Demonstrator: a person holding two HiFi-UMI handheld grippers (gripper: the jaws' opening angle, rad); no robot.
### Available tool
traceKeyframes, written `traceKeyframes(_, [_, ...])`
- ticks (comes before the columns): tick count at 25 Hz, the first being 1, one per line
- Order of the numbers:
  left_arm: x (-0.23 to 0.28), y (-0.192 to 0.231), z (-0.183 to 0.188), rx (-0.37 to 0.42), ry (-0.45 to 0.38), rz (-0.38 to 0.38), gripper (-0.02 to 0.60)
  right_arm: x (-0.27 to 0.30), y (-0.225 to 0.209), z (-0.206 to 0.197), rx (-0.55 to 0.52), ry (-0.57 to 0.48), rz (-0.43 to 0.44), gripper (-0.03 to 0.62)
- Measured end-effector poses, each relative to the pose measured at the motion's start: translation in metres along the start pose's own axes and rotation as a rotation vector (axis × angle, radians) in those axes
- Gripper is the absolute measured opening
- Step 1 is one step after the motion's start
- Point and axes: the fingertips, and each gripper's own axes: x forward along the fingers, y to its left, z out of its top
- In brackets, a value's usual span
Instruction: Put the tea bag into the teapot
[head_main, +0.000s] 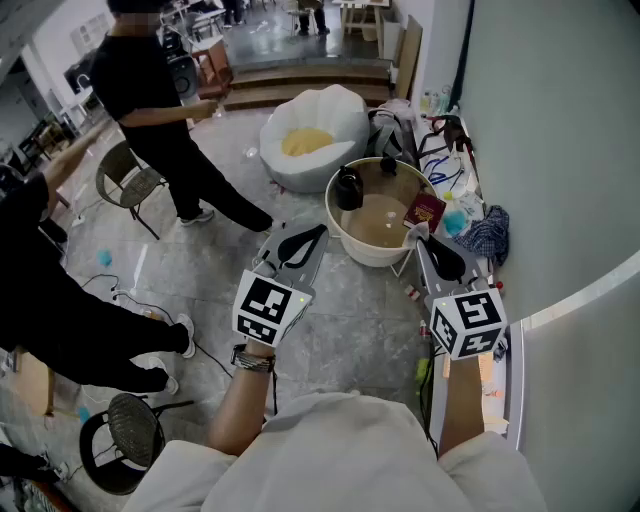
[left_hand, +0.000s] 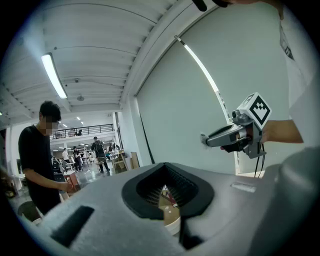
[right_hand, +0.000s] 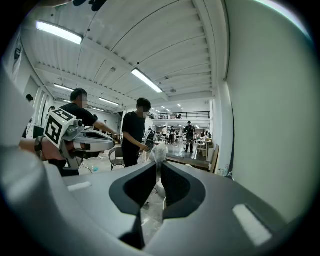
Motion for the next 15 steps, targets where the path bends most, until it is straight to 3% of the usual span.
traceKeyframes(15, [0.02, -0.013, -0.015, -0.036, 0.037, 0.02, 0.003, 0.006, -0.019, -0.02, 0.039, 0.009, 0.04, 0.038])
